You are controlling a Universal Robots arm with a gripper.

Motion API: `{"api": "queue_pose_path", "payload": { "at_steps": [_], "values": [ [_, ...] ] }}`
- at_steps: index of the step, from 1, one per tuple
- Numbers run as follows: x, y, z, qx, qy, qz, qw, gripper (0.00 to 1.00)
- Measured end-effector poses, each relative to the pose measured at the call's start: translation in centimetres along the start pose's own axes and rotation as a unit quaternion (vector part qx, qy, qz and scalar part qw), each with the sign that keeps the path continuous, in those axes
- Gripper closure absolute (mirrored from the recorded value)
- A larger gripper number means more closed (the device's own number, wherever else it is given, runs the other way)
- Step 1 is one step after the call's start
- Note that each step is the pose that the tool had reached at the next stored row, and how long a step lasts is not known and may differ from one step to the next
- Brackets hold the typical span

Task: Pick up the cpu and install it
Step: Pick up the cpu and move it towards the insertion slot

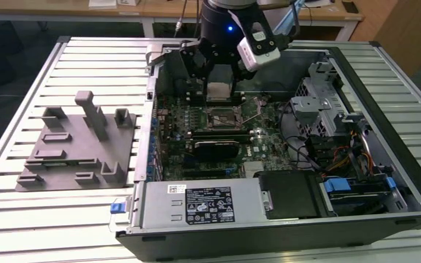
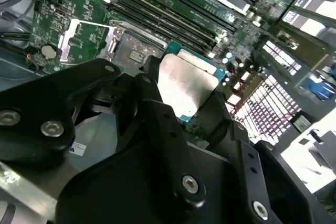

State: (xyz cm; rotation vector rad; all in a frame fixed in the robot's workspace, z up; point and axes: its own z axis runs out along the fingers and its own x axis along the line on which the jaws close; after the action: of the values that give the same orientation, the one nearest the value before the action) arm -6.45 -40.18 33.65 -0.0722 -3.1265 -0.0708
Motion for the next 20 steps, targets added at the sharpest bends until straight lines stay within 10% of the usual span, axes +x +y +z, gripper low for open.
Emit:
{"api": "queue_pose_path", "payload": {
  "at_steps": [20],
  "values": [
    [-1.16,2.29,3.33,-0.0001,-0.0024,-0.006,1.0,0.46]
  ]
}}
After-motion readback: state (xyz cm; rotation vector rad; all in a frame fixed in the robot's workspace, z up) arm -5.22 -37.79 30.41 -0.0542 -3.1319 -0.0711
